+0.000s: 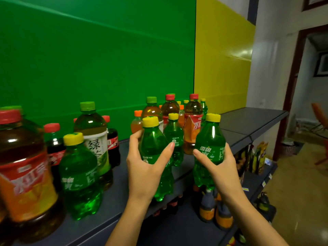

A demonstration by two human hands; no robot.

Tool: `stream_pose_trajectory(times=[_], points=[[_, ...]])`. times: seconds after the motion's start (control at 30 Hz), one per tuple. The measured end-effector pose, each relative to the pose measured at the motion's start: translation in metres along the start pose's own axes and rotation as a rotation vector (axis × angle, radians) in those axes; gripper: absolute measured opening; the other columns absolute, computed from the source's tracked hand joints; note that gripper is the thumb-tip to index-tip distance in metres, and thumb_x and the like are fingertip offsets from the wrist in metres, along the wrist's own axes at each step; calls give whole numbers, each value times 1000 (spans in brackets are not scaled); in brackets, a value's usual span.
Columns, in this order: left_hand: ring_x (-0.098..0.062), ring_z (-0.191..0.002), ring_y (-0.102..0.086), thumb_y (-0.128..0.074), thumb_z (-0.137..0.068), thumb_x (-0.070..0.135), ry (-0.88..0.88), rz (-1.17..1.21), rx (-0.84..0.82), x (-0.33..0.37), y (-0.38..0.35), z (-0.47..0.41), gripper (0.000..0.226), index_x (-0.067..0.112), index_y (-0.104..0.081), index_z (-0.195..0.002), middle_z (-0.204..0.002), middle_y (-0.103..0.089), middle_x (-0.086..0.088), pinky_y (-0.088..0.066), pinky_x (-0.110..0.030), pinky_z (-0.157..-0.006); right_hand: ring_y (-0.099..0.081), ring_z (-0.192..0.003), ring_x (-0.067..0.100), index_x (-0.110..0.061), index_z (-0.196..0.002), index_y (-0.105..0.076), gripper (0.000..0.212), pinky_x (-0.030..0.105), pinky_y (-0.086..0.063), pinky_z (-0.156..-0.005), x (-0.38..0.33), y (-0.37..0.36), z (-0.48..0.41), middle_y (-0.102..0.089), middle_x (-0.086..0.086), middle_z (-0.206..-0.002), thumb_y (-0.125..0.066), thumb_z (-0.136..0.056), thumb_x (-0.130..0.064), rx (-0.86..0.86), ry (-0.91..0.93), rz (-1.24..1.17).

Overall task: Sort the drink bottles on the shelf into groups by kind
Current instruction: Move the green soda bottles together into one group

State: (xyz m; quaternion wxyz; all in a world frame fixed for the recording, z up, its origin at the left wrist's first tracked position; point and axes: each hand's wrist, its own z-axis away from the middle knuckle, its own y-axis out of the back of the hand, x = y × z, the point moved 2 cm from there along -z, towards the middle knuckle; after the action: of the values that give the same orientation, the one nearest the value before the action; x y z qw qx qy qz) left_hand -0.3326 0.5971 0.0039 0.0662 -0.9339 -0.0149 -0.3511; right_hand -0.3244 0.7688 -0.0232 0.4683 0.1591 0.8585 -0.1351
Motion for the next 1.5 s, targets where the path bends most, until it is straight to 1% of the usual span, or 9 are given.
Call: stream_pose_trajectory(times=[0.2, 0.5, 0.63, 0.73, 0.97, 1.17, 1.23, 1.33, 1.5], points=[[-6, -99, -63, -78, -65, 29, 14, -44, 10, -23, -49, -12, 53, 22, -53, -110, -102, -65, 13, -51, -19, -80, -66, -89, 5, -22, -111, -54, 62, 27, -55, -74, 26, 25, -49, -68, -5, -99, -75, -56, -39, -27, -19, -43], [4, -95, -60, -77, -64, 34, -11, -195, 206, -38, -112, -21, 50, 33, -50, -105, -98, -61, 27, -47, -9, -78, -67, -91, 9, -22, -109, -55, 61, 32, -55, -78, 52, 58, -112, -68, -4, -99, -75, -54, -39, -243, -16, -102], [3, -97, -60, -79, -63, 40, -32, -284, 308, -38, -122, -20, 53, 33, -49, -107, -100, -61, 25, -46, -10, -81, -66, -92, 3, -27, -108, -55, 58, 25, -54, -78, 58, 58, -125, -69, -9, -99, -76, -55, -38, -356, -7, -140], [-3, -102, -58, -72, -61, 49, -35, -373, 379, -35, -120, -18, 54, 37, -48, -108, -103, -59, 22, -49, -20, -88, -65, -90, -2, -34, -104, -55, 51, 21, -52, -78, 60, 51, -129, -69, -16, -96, -76, -58, -38, -414, -2, -161], [-1, -101, -58, -70, -60, 51, -45, -463, 428, -33, -117, -22, 61, 26, -49, -112, -101, -59, 23, -49, -26, -90, -63, -88, -7, -32, -104, -55, 47, 8, -49, -71, 61, 39, -135, -67, -25, -94, -78, -63, -30, -511, 3, -231], [-10, -101, -60, -70, -62, 49, -82, -478, 387, -34, -141, -32, 59, 21, -50, -111, -104, -61, 5, -49, -23, -88, -64, -91, -4, -35, -103, -55, 51, 15, -52, -77, 69, 54, -153, -68, -21, -97, -75, -56, -41, -494, 9, -279], [-3, -98, -59, -70, -63, 47, -99, -476, 372, -36, -156, -38, 56, 21, -50, -109, -101, -61, 11, -46, -15, -84, -62, -96, -5, -35, -106, -54, 54, 13, -50, -80, 76, 63, -167, -67, -22, -100, -75, -57, -43, -495, 17, -277], [-5, -101, -58, -70, -64, 47, -124, -480, 356, -44, -182, -49, 59, 18, -49, -112, -104, -60, 10, -46, -20, -88, -56, -108, -5, -33, -119, -51, 70, 20, -47, -91, 86, 74, -190, -62, -19, -114, -75, -56, -54, -487, 29, -234], [5, -98, -53, -69, -66, 45, -200, -554, 390, -71, -240, -65, 53, 25, -46, -109, -101, -55, 17, -38, -10, -87, -62, -100, -1, -27, -114, -54, 62, 31, -50, -92, 111, 101, -246, -67, -14, -105, -77, -59, -43, -507, 60, -230]])
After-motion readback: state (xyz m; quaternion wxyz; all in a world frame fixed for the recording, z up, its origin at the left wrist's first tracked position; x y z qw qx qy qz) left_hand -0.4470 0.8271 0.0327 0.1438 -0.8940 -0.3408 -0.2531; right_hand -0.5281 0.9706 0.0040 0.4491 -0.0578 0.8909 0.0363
